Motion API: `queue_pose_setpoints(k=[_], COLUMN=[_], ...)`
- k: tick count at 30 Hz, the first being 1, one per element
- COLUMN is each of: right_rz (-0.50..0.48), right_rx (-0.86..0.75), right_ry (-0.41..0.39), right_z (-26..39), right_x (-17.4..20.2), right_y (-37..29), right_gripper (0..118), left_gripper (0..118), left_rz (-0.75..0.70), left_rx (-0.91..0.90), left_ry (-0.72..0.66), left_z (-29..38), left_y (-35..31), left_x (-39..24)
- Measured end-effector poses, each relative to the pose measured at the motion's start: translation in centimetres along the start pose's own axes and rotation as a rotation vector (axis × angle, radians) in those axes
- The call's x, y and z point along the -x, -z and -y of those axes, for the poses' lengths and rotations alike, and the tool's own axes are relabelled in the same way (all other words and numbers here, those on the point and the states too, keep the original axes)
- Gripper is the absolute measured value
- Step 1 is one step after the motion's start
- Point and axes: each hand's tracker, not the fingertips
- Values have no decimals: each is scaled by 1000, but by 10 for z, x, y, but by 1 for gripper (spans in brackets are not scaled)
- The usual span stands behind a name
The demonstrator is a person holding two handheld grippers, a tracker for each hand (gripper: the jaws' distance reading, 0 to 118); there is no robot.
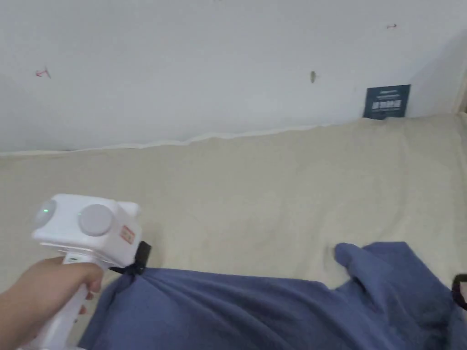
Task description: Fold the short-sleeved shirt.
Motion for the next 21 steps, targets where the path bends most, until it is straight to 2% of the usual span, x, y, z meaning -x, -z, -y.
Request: queue_pose_setpoints(k=[2, 3, 4, 5, 6, 8, 9, 10, 11, 14, 17, 19, 21], right_rz=[88, 119, 141, 145, 136, 168, 165, 174, 153, 204, 205, 237, 300], right_rx=[226, 351, 407, 427, 467, 529, 578, 508, 560, 648, 732, 753, 739], right_ry=[-71, -75, -41, -11, 15, 59, 82, 86, 120, 143, 114, 55, -29], right_z=[-28, -39, -45, -50, -55, -61, -60, -55, -47, -37, -37, -26, -27], right_x=[-30, -44, -56, -63, -68, -71, -73, -73, -71, -69, -69, -70, -70], right_y=[46, 70, 86, 98, 111, 139, 151, 155, 163, 186, 202, 206, 200], right_gripper=[0, 0, 0, 7, 34, 118, 113, 106, 104, 104, 103, 101, 75], left_gripper=[5, 5, 5, 5, 5, 5, 5, 5, 5, 5, 5, 5, 5], left_rz=[4, 3, -2, 4, 5, 3, 6, 7, 6, 12, 17, 13, 14], left_rx=[-7, -12, -22, -29, -34, -39, -37, -33, -30, -14, 7, 15, 28], left_ry=[10, 13, 17, 13, 9, 9, 8, 10, 18, 21, 15, 18, 13], left_z=[3, 4, 7, 8, 10, 11, 13, 14, 16, 19, 24, 28, 29], left_y=[-9, -13, -20, -24, -27, -29, -30, -31, -32, -30, -26, -24, -20], left_x=[1, 1, -1, 0, 1, 1, 1, 1, 2, 4, 6, 7, 10])
